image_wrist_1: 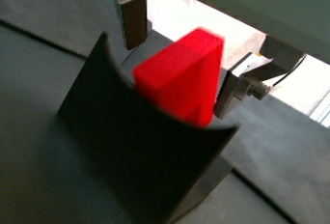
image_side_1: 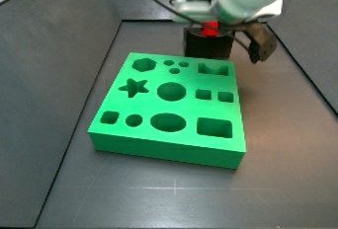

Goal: Pick up the double-square object. Move up. Rotate the double-square object. Place the double-square object on the fixture. Regrasp the double-square object. Move to above the board. Insert the double-square object.
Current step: Regrasp the double-square object, then move to above the board.

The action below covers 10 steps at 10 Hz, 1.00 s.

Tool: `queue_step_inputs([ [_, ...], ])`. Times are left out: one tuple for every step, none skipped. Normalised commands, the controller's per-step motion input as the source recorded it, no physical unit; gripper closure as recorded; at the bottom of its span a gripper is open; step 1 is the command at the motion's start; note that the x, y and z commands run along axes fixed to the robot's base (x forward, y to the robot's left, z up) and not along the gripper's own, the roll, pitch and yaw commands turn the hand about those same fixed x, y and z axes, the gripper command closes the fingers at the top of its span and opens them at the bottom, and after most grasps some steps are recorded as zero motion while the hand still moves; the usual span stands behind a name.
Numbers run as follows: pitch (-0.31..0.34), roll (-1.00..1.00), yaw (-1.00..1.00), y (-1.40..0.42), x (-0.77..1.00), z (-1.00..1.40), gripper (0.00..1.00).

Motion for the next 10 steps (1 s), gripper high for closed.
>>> queue_step_inputs([
  [-0.006, 0.06, 0.01, 0.00, 0.08, -0.47, 0.00],
  [-0.002, 0.06, 0.02, 0.00, 0.08, -0.33, 0.00],
  [0.016, 0.06, 0.02, -0.01, 0.04, -0.20, 0.00],
  [0.008, 0.06, 0.02, -0.02, 0.02, -0.17, 0.00],
  [0.008, 0.06, 0.02, -0.02, 0.02, -0.17, 0.00],
  [0.008, 0.06, 0.03, -0.02, 0.02, -0.17, 0.00],
  [0.008, 0.06, 0.03, -0.02, 0.02, -0.17, 0.00],
  [0.000, 0.00, 0.00, 0.00, 0.00, -0.50, 1.00],
  [-0.054, 0.35, 0.19, -0.01, -0.20, 1.00, 1.00],
  [-0.056, 0.34, 0.18, -0.01, -0.20, 1.00, 1.00],
])
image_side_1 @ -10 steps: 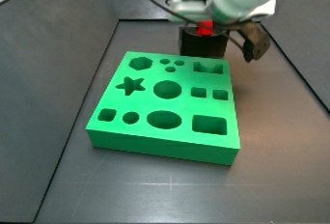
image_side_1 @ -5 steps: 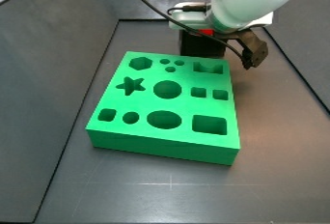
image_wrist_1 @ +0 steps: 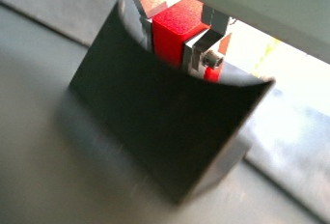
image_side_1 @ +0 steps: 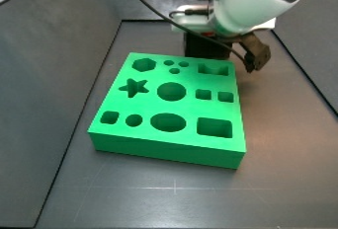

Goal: Pick up the double-square object. Move up. Rotate the double-square object. Place the double-square object on the fixture. Regrasp the double-square object. Move to above the board. Insert the double-square object.
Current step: Move to above the board.

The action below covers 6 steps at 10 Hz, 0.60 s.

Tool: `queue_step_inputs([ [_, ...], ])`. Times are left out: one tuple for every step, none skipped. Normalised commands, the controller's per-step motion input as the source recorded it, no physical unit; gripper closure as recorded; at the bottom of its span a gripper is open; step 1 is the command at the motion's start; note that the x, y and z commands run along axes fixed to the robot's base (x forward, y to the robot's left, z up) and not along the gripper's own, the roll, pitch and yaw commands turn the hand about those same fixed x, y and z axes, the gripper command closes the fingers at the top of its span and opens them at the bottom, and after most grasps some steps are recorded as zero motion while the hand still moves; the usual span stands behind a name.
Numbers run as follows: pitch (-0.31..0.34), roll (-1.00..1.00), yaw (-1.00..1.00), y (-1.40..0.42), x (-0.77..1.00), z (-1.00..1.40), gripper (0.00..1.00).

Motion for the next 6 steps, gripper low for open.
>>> queue_step_inputs([
  [-0.105, 0.23, 0.14, -0.01, -0.20, 1.00, 1.00],
  [-0.129, 0.16, 0.12, -0.01, -0.19, 1.00, 1.00],
  [-0.152, 0.06, 0.08, -0.01, -0.19, 1.00, 1.00],
  [-0.155, 0.02, 0.05, -0.01, -0.19, 1.00, 1.00],
  [-0.152, -0.02, 0.01, -0.01, -0.19, 1.00, 1.00],
  [-0.136, -0.03, -0.03, -0.01, -0.18, 1.00, 1.00],
])
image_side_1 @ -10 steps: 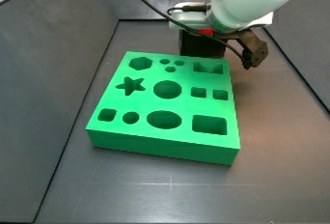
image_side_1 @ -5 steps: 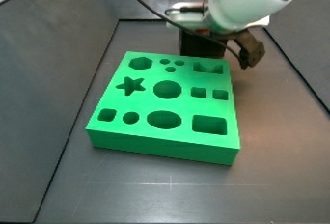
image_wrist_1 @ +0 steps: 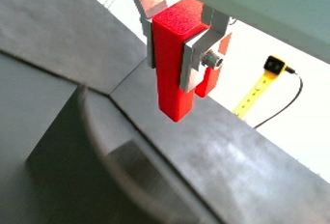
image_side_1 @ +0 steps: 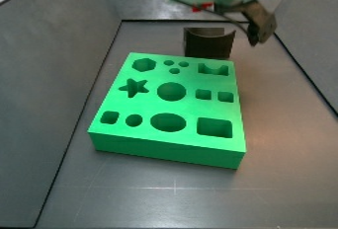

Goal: Pick up the double-square object. Move up. Rotate the double-square object. Place the double-square object on the fixture. Regrasp the double-square object. Move to above the board. Insert the double-square object.
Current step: Move to above the board.

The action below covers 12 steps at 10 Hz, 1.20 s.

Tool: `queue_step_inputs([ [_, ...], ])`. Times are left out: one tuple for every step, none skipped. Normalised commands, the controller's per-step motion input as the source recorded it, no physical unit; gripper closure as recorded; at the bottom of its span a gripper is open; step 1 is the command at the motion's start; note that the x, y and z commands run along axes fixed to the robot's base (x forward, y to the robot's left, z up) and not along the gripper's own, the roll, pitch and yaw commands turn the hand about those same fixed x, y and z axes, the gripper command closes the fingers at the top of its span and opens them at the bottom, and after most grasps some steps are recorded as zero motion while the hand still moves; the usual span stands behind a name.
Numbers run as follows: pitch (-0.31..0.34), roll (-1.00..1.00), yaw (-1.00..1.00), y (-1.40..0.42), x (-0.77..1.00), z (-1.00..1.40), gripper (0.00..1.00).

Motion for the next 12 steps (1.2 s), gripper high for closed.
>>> queue_step_inputs([
  [-0.122, -0.04, -0.06, -0.01, -0.18, 1.00, 1.00],
  [-0.103, -0.06, -0.08, 0.00, -0.17, 1.00, 1.00],
  [-0.082, -0.08, -0.10, 0.00, -0.17, 1.00, 1.00],
  [-0.051, -0.10, -0.12, 0.00, -0.17, 1.00, 1.00],
  [-0.032, -0.10, -0.12, 0.01, -0.16, 1.00, 1.00],
  [-0.022, -0.11, -0.11, 0.01, -0.16, 1.00, 1.00],
  [0.003, -0.12, -0.10, 0.02, -0.16, 1.00, 1.00],
  [0.016, -0.12, -0.08, 0.02, -0.15, 1.00, 1.00],
  [0.026, -0.12, -0.07, 0.02, -0.13, 0.87, 1.00],
  [0.033, -0.11, -0.05, 0.02, -0.09, 0.63, 1.00],
  [0.041, -0.11, -0.04, 0.01, -0.07, 0.45, 1.00],
  [0.051, -0.09, -0.02, 0.01, -0.05, 0.21, 1.00],
])
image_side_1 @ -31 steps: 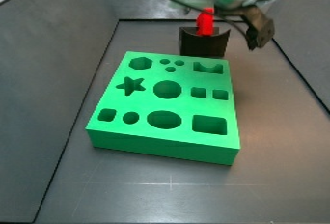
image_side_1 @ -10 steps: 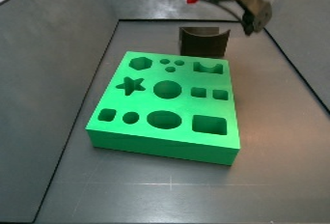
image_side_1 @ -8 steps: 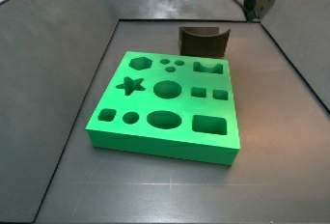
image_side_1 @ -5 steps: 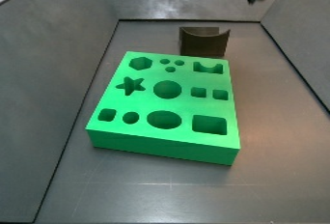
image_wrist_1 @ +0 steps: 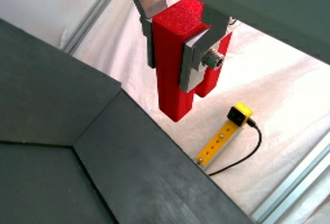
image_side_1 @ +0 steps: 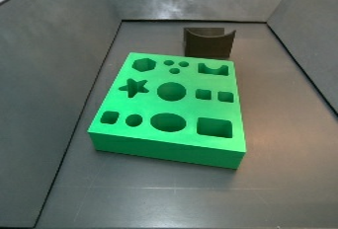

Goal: Pick up the double-square object. Move up. Rotate the double-square object. Place the double-square object on the fixture. Regrasp the double-square object. Move to above the board. Insert the double-square object.
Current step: Move to above the board.

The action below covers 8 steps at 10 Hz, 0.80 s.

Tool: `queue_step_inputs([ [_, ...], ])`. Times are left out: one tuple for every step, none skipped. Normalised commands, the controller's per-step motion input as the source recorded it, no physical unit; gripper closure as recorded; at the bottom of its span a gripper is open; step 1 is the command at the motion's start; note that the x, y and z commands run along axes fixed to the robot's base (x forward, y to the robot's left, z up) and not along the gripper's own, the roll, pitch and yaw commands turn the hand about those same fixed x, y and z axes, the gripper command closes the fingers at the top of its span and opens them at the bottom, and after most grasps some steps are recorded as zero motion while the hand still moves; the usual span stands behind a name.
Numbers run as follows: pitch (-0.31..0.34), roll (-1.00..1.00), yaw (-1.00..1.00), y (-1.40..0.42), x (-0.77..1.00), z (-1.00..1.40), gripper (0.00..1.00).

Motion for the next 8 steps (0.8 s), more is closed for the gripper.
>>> queue_step_inputs([
  [-0.021, -1.00, -0.14, -1.00, -0.31, 0.19, 1.00],
  [-0.023, -1.00, -0.14, -1.00, -0.31, 0.20, 1.00],
  [-0.022, -1.00, -0.14, -1.00, -0.32, 0.21, 1.00],
  [-0.017, -1.00, -0.14, -1.00, -0.33, 0.20, 1.00],
  [-0.011, -1.00, -0.15, -1.00, -0.34, 0.21, 1.00],
  [-0.004, -1.00, -0.15, -1.00, -0.36, 0.21, 1.00],
  [0.002, -1.00, -0.15, -1.00, -0.37, 0.21, 1.00],
  [0.008, -1.00, -0.15, -1.00, -0.39, 0.22, 1.00],
])
